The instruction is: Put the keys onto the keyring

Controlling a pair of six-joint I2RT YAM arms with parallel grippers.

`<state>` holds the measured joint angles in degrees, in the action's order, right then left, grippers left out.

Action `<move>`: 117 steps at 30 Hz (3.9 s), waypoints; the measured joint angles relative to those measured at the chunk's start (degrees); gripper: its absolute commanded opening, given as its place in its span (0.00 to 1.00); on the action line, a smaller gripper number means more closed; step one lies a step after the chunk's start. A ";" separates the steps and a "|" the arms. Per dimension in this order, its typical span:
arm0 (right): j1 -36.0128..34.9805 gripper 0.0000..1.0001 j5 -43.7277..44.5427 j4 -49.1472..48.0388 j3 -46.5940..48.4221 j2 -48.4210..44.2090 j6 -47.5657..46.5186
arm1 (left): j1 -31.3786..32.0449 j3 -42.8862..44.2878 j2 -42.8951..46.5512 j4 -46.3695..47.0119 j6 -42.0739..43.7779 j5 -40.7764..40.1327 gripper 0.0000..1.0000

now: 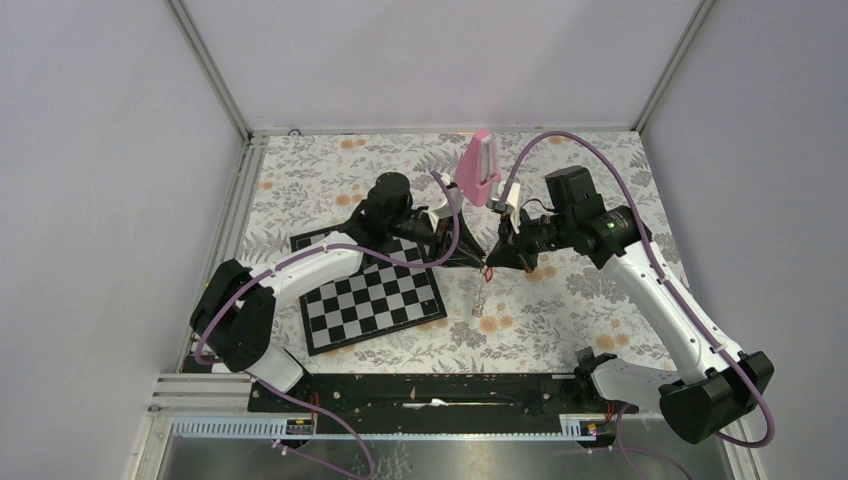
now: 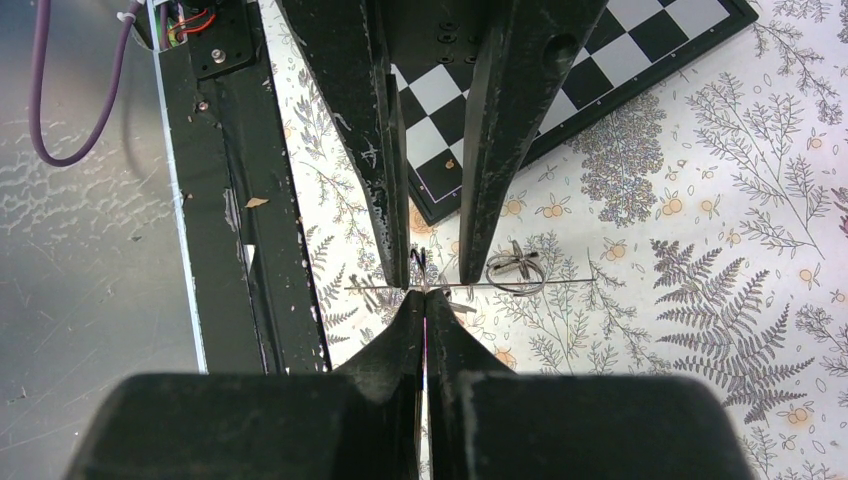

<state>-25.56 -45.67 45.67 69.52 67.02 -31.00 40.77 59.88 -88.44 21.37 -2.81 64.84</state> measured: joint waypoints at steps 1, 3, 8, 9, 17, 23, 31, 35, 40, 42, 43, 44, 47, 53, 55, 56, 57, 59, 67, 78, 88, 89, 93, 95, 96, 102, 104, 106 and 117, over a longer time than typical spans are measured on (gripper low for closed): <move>0.00 0.00 0.02 0.00 0.00 0.00 -0.02 | 0.00 0.07 0.00 -0.09 -0.02 -0.02 0.30; 0.00 0.00 0.04 0.00 0.00 0.00 -0.02 | 0.00 0.15 0.00 -0.11 -0.04 -0.02 0.30; 0.00 0.00 0.17 -0.02 -0.04 0.00 -0.04 | 0.00 0.15 0.00 -0.17 -0.04 -0.04 0.28; 0.00 0.00 0.20 0.00 -0.07 0.00 -0.04 | 0.00 0.15 0.00 -0.20 -0.07 -0.04 0.27; 0.00 0.00 0.20 0.00 -0.09 0.00 -0.04 | 0.00 0.15 0.00 -0.15 -0.70 -0.04 0.34; 0.00 0.00 0.35 -0.02 -0.83 0.00 -0.07 | 0.00 0.00 0.24 2.36 -3.04 0.07 0.37; -0.04 0.00 1.11 -0.04 -0.92 0.00 -0.09 | 0.00 -0.13 0.94 2.69 -3.43 0.07 0.35; -0.04 0.00 1.16 -0.04 -0.92 0.00 -0.07 | 0.02 -0.35 0.94 2.12 -2.71 -0.04 0.35; -0.04 0.00 1.14 -0.04 -0.92 0.00 -0.07 | 0.39 -0.35 0.94 1.16 -1.68 -0.15 0.32; -0.04 0.00 1.14 -0.07 -0.94 0.00 -0.07 | 0.50 -0.35 0.94 1.11 -1.51 -0.15 0.28; -0.04 0.00 1.14 -0.07 -0.94 0.00 -0.07 | 0.55 -0.35 0.94 1.09 -1.51 -0.15 0.26; -0.04 0.00 1.14 -0.09 -0.98 0.00 -0.07 | 0.55 -0.35 0.94 1.09 -1.49 -0.15 0.25; -0.07 0.00 1.11 -0.11 -1.20 0.00 -0.04 | 0.55 -0.35 0.94 1.09 -1.46 -0.15 0.22; -0.07 0.00 1.11 -0.13 -1.36 -0.02 -0.04 | 0.59 -0.35 0.94 1.07 -1.33 -0.15 0.21; -0.07 0.00 1.11 -0.13 -1.36 -0.02 -0.02 | 0.59 -0.35 0.94 1.07 -1.20 -0.15 0.22; -0.07 0.00 1.14 -0.13 -1.36 -0.04 -0.02 | 0.59 -0.35 0.94 1.07 -1.16 -0.15 0.23; -0.04 0.00 1.11 -0.13 -1.36 -0.09 0.00 | 0.59 -0.35 0.94 1.07 -1.09 -0.15 0.24; -0.07 0.00 1.11 -0.20 -1.36 -0.17 0.00 | 0.59 -0.35 0.94 1.07 -1.07 -0.15 0.25; -0.07 0.00 1.11 -1.18 -1.38 -0.76 0.22 | 0.59 -0.37 0.94 1.05 -0.81 -0.15 0.24; -0.07 0.03 1.03 -1.40 -1.55 -1.03 0.48 | 0.59 -0.37 0.94 0.94 -0.61 -0.48 0.00; -0.07 0.43 1.66 -3.37 -4.22 -4.98 1.25 | -0.50 -2.56 0.94 7.91 -6.67 0.50 0.00; -0.04 0.46 1.60 -3.52 -4.50 -5.66 1.33 | -0.90 -3.50 0.94 10.56 -8.63 0.74 0.00; -0.04 0.55 0.98 -4.39 -5.62 -7.96 1.01 | -1.99 -6.86 0.94 20.94 -16.90 1.42 0.00; -0.04 0.58 0.11 -4.81 -6.23 -8.37 0.70 | -2.05 -7.65 0.94 25.20 -20.33 1.60 0.00; -0.04 0.59 -0.42 -5.11 -6.58 -8.37 0.61 | -2.05 -7.93 0.94 27.28 -21.97 1.77 0.00; -0.04 0.60 -2.03 -7.37 -8.44 -7.23 0.55 | -2.05 -7.98 0.94 36.74 -29.40 2.51 0.00; -0.04 0.59 -2.32 -8.37 -8.85 -6.71 0.50 | -2.05 -8.00 0.94 38.93 -30.97 2.54 0.00; -0.04 0.59 -3.19 -9.49 -9.31 -6.32 0.52 | -2.05 -8.15 0.94 40.52 -32.15 2.51 0.00; -0.04 0.17 -8.94 -13.66 -10.75 -5.42 1.11 | -2.05 -9.42 0.22 45.42 -35.69 2.69 0.00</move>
<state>-25.61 -54.61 32.01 58.76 61.60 -29.89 38.72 50.46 -88.23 66.78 -38.50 67.53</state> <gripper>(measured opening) 0.289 0.013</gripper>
